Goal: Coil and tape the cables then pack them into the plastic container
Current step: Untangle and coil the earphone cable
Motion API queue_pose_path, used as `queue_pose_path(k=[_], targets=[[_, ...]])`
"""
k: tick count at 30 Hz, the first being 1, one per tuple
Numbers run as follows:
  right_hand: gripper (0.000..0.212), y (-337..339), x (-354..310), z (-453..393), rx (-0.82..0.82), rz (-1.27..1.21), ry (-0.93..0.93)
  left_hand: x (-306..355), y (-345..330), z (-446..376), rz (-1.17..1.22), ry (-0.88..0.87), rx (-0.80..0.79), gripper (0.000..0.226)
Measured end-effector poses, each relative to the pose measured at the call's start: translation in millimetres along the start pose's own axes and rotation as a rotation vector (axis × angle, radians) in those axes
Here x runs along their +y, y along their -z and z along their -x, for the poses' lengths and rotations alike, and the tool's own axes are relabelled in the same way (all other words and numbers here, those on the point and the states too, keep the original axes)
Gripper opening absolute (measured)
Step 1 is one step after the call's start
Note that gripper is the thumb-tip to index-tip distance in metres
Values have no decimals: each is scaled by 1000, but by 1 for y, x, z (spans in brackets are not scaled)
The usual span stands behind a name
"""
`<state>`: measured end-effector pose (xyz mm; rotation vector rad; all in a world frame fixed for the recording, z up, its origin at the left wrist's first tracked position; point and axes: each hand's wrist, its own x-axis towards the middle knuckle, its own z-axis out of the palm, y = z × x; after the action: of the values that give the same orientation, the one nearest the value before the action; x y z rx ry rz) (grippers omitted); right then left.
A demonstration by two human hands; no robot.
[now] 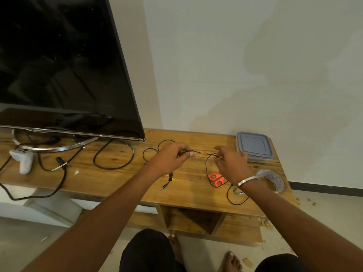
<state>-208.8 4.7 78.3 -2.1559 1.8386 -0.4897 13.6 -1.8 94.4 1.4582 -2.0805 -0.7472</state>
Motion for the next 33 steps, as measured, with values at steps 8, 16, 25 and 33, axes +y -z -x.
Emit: queue_pose_path(k=[8,16,25,33], targets=[[58,3,-28,9,-107,-173,365,9,-5,-2,7,-54,-17,19],[32,0,-32,2,27,80,294,10,-1,3,17,-39,-66,20],[30,8,-7,2,105,81,8,2,2,9,32,-21,-61,20],[46,-1,-15,6,18,14,117,6,-3,5,46,-34,-60,23]])
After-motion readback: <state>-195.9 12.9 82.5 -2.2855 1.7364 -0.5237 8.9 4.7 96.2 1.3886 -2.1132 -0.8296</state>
